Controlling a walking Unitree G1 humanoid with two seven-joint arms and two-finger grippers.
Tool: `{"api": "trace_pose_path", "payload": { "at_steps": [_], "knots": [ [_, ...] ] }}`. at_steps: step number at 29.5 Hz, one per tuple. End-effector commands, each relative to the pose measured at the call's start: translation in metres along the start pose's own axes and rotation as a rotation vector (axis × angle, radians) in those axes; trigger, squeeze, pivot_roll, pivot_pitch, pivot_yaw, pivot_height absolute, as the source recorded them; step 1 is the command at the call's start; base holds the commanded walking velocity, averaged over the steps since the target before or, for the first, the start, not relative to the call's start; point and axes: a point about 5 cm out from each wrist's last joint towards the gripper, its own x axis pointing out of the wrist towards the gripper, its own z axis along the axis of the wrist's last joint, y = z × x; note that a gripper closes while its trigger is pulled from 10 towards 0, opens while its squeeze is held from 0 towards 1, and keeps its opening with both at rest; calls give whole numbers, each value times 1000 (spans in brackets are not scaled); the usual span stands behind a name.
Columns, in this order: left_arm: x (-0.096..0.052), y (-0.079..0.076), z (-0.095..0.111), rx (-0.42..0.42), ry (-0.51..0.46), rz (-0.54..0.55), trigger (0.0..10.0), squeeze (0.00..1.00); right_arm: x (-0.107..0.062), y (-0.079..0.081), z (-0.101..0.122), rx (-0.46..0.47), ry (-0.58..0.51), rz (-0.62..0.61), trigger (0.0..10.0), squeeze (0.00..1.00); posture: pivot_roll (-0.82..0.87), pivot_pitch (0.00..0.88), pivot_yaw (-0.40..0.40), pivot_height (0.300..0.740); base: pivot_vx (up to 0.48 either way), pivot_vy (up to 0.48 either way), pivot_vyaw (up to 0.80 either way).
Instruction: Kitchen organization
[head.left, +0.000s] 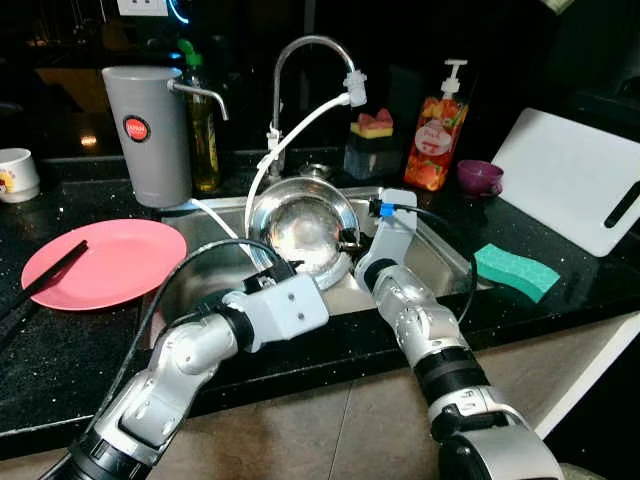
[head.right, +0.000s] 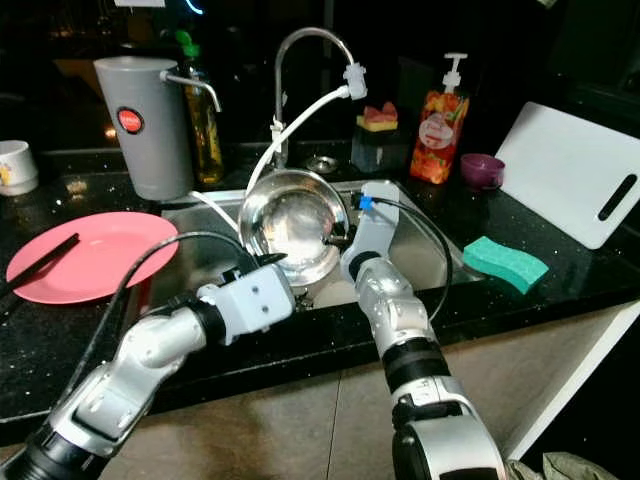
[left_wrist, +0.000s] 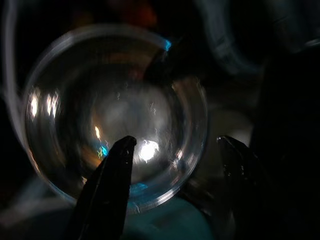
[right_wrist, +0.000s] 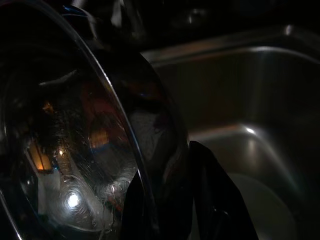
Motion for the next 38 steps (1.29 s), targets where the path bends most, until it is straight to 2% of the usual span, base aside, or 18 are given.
{"api": "trace_pose_path", "payload": {
  "at_steps": [1,3,6,7,8,9,10,11,14,15,17,21,27,28,29,31,32,38],
  "knots": [
    [-4,2,-12,-131,86,-10,10000,0,2,2,3,-20,-19,6,10000,0,102,144,-94,740,0,0,0],
    [-5,4,-17,-248,145,-10,10000,0,2,4,-1,-30,-7,18,10000,0,102,149,-94,740,0,0,0],
    [-2,14,-12,-436,153,18,10000,0,4,7,-5,-61,6,43,10000,0,102,152,-91,740,0,0,0],
    [-2,14,-12,-436,153,18,10000,0,4,7,-5,-61,6,43,10000,0,102,152,-91,740,0,0,0],
    [0,18,-9,-481,152,31,10000,0,4,8,-7,-75,10,53,10000,0,102,152,-91,740,0,0,0],
    [0,18,-9,-481,152,31,10000,0,4,8,-7,-75,10,53,10000,0,102,152,-91,740,0,0,0],
    [3,25,-7,-539,156,53,10000,0,5,10,-9,-90,14,67,10000,0,101,153,-90,740,0,0,0],
    [3,25,-7,-539,156,53,10000,0,5,10,-9,-90,14,67,10000,0,101,153,-90,740,0,0,0],
    [17,41,0,-653,190,88,10000,0,6,19,-14,-136,30,126,10000,0,100,144,-89,740,0,0,0],
    [17,41,0,-653,190,88,10000,0,6,19,-14,-136,30,126,10000,0,100,144,-89,740,0,0,0],
    [28,52,6,-716,240,102,10000,0,7,27,-17,-175,43,174,10000,0,99,141,-88,740,0,0,0],
    [38,62,4,-814,330,109,10000,0,7,35,-20,-210,53,211,10000,0,100,129,-89,740,0,0,0],
    [47,63,-8,-927,445,57,10000,0,8,37,-21,-239,57,220,10000,0,98,116,-87,740,0,0,0],
    [47,63,-11,-947,462,41,10000,0,9,37,-20,-244,55,216,10000,31,93,111,-84,740,0,0,0],
    [47,62,-14,-966,489,26,10000,0,9,35,-18,-257,53,209,10000,157,90,107,-82,740,0,0,0],
    [47,61,-15,-975,506,19,10000,0,9,34,-18,-266,51,205,10000,157,90,107,-82,740,0,0,0],
    [48,61,-17,-982,526,16,10000,0,10,31,-16,-278,50,191,10000,988,86,104,-80,740,0,0,0],
    [50,63,-14,-958,538,15,10000,0,11,22,0,-248,-38,110,10000,1000,86,98,-81,740,0,0,0]
  ]
}}
